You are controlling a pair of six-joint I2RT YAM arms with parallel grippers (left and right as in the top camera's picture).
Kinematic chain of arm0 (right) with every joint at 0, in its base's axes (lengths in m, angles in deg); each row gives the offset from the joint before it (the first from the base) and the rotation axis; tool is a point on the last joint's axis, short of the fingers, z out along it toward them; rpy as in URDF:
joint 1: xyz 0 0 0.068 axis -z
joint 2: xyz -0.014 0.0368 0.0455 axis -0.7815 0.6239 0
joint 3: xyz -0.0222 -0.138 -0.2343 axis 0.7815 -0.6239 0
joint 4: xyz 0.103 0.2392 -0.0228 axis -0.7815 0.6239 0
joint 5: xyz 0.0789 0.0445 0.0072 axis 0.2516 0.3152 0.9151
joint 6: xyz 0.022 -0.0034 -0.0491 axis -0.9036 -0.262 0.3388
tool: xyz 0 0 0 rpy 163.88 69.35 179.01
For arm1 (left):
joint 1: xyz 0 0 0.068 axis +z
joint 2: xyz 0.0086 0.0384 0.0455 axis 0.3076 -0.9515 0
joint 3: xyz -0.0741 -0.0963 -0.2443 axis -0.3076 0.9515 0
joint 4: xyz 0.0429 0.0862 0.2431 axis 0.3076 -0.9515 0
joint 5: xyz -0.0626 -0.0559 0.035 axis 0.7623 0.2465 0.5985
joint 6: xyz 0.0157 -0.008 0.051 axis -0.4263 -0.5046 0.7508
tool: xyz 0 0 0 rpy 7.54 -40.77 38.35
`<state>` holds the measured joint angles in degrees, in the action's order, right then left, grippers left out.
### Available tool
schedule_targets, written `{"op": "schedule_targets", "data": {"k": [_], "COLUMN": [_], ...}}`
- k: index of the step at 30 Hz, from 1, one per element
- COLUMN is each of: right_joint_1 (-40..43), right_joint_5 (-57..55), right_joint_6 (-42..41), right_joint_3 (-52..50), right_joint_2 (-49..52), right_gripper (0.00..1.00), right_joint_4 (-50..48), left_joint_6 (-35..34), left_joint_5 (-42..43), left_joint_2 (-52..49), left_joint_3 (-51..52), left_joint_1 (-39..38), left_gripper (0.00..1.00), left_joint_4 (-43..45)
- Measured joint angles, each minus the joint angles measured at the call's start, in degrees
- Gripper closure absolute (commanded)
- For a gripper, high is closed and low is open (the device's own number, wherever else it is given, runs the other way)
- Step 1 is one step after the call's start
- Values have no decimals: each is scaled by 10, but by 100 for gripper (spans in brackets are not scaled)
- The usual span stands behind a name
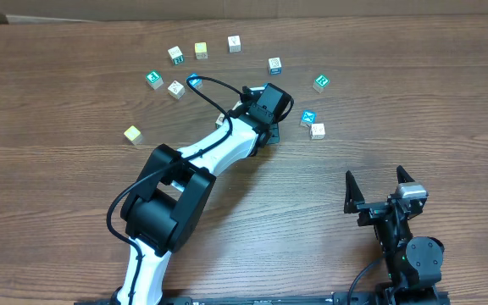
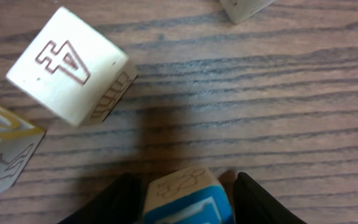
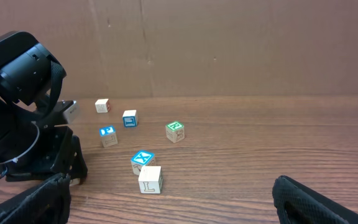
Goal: Form a tower
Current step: 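Move the left gripper out over the blue H block, then lower the left gripper and close it on the blue H block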
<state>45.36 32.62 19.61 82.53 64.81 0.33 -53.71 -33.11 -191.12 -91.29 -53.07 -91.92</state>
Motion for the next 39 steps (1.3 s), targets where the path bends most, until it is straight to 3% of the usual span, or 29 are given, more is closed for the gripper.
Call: {"op": "schedule_targets", "data": {"k": [7,12,27,39], "right_joint_1": [0,0,0,0], "right_joint_5": [0,0,0,0], "right_joint_6": [0,0,0,0], "right_joint_3": [0,0,0,0], "right_joint_2": [0,0,0,0], "right_gripper": [0,0,0,0], "right_joint_4": [0,0,0,0], "left_joint_6": [3,6,9,11], "left_joint_5": [0,-1,-2,-2], "left_joint_2": [3,6,13,60], "left_joint_3": [0,0,0,0], "left_joint_1": [0,0,0,4], "left_gripper": [39,53,61,67], "left_joint_4": [-7,8,3,-55]}}
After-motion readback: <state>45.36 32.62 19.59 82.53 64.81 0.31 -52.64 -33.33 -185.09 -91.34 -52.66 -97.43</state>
